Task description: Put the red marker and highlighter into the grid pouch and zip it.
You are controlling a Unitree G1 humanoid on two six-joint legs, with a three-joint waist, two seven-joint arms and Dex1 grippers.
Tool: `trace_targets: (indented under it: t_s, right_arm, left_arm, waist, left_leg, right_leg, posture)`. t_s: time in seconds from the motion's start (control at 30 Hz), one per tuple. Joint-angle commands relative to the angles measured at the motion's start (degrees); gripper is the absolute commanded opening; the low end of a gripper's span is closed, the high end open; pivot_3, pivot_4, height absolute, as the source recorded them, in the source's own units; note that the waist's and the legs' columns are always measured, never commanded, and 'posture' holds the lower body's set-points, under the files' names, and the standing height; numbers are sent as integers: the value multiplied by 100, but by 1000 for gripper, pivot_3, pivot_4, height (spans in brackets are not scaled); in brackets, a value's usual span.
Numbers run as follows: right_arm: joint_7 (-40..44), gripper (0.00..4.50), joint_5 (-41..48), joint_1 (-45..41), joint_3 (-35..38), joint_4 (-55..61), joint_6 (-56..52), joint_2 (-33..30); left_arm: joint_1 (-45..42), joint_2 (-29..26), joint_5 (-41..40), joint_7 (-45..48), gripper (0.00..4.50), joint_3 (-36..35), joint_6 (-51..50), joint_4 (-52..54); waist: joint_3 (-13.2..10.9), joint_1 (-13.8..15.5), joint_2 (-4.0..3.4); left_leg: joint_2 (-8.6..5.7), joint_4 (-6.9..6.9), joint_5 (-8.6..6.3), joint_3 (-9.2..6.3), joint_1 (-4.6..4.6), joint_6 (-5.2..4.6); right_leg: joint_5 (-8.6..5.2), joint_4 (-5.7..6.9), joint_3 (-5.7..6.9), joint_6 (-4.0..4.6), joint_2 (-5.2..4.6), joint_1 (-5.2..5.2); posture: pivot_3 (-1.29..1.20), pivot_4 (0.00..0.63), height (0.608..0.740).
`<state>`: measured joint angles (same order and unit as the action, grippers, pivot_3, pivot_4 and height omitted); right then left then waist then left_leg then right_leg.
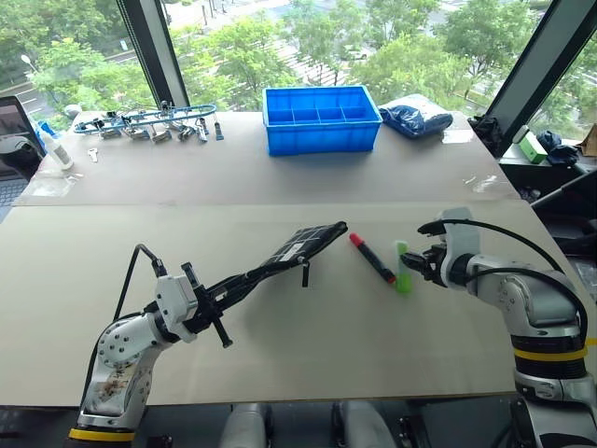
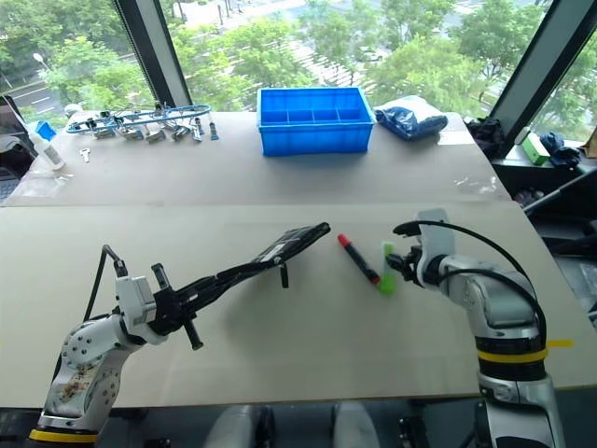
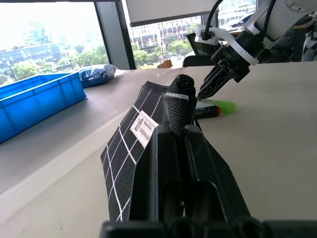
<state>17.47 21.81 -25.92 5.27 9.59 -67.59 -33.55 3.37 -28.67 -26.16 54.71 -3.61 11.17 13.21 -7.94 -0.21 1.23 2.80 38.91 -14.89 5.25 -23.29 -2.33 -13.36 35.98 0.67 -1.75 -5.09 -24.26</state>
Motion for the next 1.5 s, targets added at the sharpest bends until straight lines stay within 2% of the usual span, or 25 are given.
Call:
trace_targets:
  t_s: [0.03, 0.33, 0.73, 0.77, 0.83, 0.9, 0.93, 1.07, 1.3, 1.5]
  right_arm:
    - [29, 2850, -17, -109, 20, 163, 15, 44]
    - [82, 2850, -2, -89, -71, 340, -145, 143]
    - [2, 2850, -397, 442, -472, 166, 191, 163]
    - [-1, 2342, -460, 448, -486, 101, 278, 148]
    - [6, 1884, -566, 432, -491, -10, 459, 113]
    - [46, 1161, -595, 385, -456, -66, 561, 91]
    - [70, 1020, -607, 356, -442, -91, 604, 78]
    - [194, 1023, -638, 234, -405, -222, 794, 29]
    - [1412, 1023, -561, -288, -338, 107, 2598, -477]
    - [3192, 1023, -1229, -171, -848, 535, 5188, -1746]
  left_arm:
    - [43, 43, -93, 13, 0, -35, 79, 168]
    - [145, 96, -50, 2, 0, -56, 139, 178]
    - [169, 87, -28, -58, 0, -77, 156, 189]
    - [155, 80, -30, -59, 0, -83, 148, 184]
    - [119, 63, -41, -58, 0, -99, 131, 175]
    - [77, 50, -53, -57, 0, -110, 111, 167]
    - [56, 45, -56, -57, 0, -112, 103, 160]
    - [-3, 38, -65, -53, 0, -112, 87, 136]
    - [-18, 11, -94, 36, 0, -67, 41, 132]
    - [-112, -8, -113, 115, 0, -44, -17, 86]
  waist:
    - [0, -1, 0]
    - [0, -7, 0]
    - [3, -10, 4]
    - [4, -10, 6]
    - [6, -9, 9]
    - [8, -8, 12]
    - [9, -6, 14]
    - [10, -2, 14]
    - [1, -27, 1]
    - [1, -7, 1]
  left_leg:
    - [0, 0, 0, 0, 0, 0]
    - [-1, 0, 0, 0, -1, 0]
    - [-1, 0, 0, -2, 3, 0]
    - [-1, 1, 0, -2, 5, 0]
    - [-1, 1, 0, -2, 8, 0]
    - [-1, 1, 0, -2, 9, 0]
    - [-1, 2, 0, -2, 10, 0]
    - [-2, 4, 0, -2, 10, 0]
    - [-3, 3, 0, 0, 2, 0]
    - [-1, 0, -1, -2, 1, -2]
  right_leg:
    - [0, 0, 0, 0, 0, 0]
    - [0, 0, 0, 0, -3, 0]
    - [0, -1, 2, 0, -2, 6]
    - [0, -1, 3, 0, -2, 8]
    - [0, -1, 3, 0, -2, 11]
    - [0, 0, 3, 0, -2, 12]
    - [0, 0, 3, 0, -2, 13]
    - [1, 0, 2, -1, -2, 14]
    - [1, 1, -4, -2, -1, 1]
    - [0, -8, 2, -4, 0, 5]
  posture:
    - [0, 150, 740]
    - [0, 150, 740]
    - [0, 150, 740]
    - [0, 150, 740]
    - [0, 150, 740]
    - [0, 150, 740]
    - [0, 150, 740]
    - [0, 150, 740]
    - [0, 150, 740]
    - [0, 150, 740]
